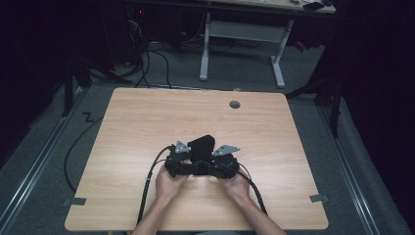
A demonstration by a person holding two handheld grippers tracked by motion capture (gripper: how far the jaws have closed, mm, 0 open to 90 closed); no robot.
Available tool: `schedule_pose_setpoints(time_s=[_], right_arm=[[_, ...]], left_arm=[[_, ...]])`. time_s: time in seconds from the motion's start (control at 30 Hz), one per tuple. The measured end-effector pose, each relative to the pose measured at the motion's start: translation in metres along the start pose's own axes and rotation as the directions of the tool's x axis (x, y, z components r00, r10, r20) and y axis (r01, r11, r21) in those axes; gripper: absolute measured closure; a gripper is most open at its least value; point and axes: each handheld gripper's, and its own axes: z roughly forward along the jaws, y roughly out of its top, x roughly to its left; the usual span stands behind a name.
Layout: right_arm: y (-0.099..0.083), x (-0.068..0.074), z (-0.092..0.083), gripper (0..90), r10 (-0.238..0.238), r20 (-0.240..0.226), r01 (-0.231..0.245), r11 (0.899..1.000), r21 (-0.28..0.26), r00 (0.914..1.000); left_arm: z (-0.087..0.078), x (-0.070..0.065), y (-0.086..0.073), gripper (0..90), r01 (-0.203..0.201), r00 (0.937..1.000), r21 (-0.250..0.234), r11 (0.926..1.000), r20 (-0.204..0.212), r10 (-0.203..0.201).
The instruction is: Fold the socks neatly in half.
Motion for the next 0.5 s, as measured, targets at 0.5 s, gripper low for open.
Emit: schedule_pose_setpoints(time_s=[0.5], right_arm=[[-0.013,0.005,-0.011,56.1,-0.017,0.002,0.017,1.0,-0.017,0.9999]], left_arm=[[0.014,0.024,0.038,45.3,0.08,0.9943,-0.024,0.9965,-0.068,-0.081]])
